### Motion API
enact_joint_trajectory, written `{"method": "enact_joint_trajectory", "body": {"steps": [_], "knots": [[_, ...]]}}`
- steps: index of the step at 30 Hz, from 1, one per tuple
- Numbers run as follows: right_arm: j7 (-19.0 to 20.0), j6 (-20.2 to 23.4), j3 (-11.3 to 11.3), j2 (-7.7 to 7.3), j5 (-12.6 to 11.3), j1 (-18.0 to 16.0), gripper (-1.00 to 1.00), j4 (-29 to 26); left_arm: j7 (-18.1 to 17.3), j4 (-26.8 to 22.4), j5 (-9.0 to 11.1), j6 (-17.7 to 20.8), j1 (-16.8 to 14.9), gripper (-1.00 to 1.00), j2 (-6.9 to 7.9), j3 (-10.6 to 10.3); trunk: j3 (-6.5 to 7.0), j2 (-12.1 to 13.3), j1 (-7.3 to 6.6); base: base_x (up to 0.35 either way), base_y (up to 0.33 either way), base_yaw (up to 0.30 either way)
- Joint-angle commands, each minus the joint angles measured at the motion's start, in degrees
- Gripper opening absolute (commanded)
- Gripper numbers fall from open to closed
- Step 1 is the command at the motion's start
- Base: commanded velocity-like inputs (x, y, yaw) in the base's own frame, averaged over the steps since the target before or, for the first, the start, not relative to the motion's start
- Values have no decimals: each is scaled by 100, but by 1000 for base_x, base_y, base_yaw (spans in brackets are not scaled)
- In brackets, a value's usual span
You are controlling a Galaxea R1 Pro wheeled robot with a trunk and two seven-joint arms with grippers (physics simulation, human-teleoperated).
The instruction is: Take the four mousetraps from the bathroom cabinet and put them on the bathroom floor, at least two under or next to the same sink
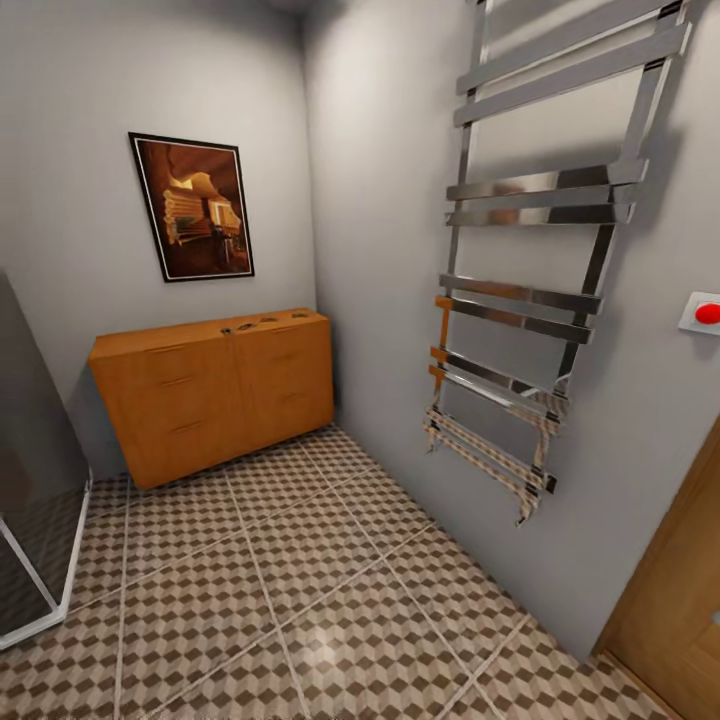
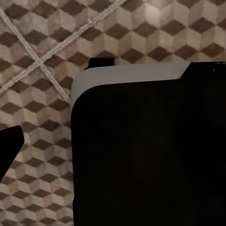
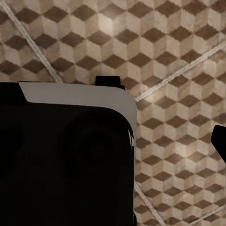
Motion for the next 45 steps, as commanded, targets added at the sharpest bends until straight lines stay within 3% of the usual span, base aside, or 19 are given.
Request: {"method": "enact_joint_trajectory", "body": {"steps": [1,31,45], "knots": [[-3,-20,3,-1,1,-2,100,2,-2,2,-3,-10,-4,100,0,0,-11,-3,0,3,0,200],[-3,-23,-1,1,1,-2,100,5,-2,-2,-2,-9,-4,100,0,-4,-186,-3,0,0,0,222],[-3,-17,-5,-4,1,-2,100,4,-2,3,-24,-2,-4,100,0,-15,-207,-3,0,35,0,55]]}}
